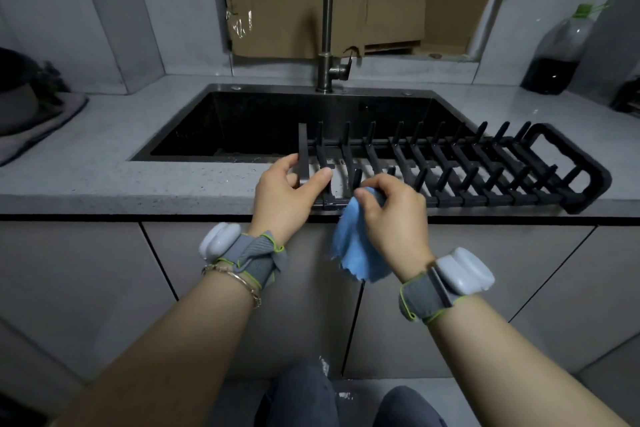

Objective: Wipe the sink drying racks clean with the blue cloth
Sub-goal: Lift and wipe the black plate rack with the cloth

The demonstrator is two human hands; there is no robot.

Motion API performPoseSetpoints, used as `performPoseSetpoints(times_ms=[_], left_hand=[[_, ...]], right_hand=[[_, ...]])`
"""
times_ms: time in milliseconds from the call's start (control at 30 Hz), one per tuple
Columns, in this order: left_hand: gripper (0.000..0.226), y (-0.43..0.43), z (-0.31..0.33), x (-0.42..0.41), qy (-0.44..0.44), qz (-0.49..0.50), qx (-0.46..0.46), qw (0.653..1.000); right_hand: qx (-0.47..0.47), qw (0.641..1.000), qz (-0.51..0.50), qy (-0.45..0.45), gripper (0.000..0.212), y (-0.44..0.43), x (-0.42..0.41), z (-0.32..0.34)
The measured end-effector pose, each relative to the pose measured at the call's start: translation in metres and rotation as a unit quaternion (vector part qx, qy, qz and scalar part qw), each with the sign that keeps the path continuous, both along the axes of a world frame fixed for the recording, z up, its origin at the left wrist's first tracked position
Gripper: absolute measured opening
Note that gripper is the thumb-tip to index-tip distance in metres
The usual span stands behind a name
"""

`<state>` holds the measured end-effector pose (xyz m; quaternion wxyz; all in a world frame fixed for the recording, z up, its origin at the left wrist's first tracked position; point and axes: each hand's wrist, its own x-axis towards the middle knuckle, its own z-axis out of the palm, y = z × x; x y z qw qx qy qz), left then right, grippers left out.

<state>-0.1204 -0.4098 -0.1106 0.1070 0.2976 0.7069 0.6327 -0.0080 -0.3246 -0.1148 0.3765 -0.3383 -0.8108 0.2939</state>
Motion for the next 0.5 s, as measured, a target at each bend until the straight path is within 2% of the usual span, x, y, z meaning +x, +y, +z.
performPoseSetpoints(times_ms=[67, 167, 200, 300, 400, 433, 500], left_hand=[[0.086, 0.0, 0.0, 0.0, -0.003, -0.003, -0.005, 1.0], [0.061, -0.004, -0.001, 0.001, -0.022, -0.023, 0.007, 0.999], [0.06, -0.005, -0.001, 0.001, -0.023, -0.036, 0.009, 0.999], [0.06, -0.007, -0.004, 0.002, -0.026, -0.076, 0.01, 0.997], [0.042, -0.001, -0.004, 0.0, -0.023, -0.084, 0.013, 0.996], [0.036, 0.002, -0.005, 0.001, -0.026, -0.083, 0.021, 0.996], [0.024, 0.008, -0.007, 0.003, -0.037, -0.078, 0.033, 0.996]], right_hand=[[0.014, 1.0, -0.008, 0.012, 0.008, 0.002, 0.0, 0.001], [0.03, 0.999, -0.014, 0.014, 0.008, 0.008, 0.001, -0.001], [0.022, 0.999, -0.013, 0.026, 0.008, 0.011, 0.001, 0.0], [-0.031, 0.993, -0.014, 0.115, 0.013, 0.018, 0.005, 0.004], [-0.074, 0.971, -0.004, 0.227, 0.025, 0.011, 0.012, 0.004], [-0.051, 0.969, 0.011, 0.242, 0.027, 0.006, 0.014, 0.004], [0.061, 0.974, 0.056, 0.212, 0.032, -0.002, 0.012, 0.001]])
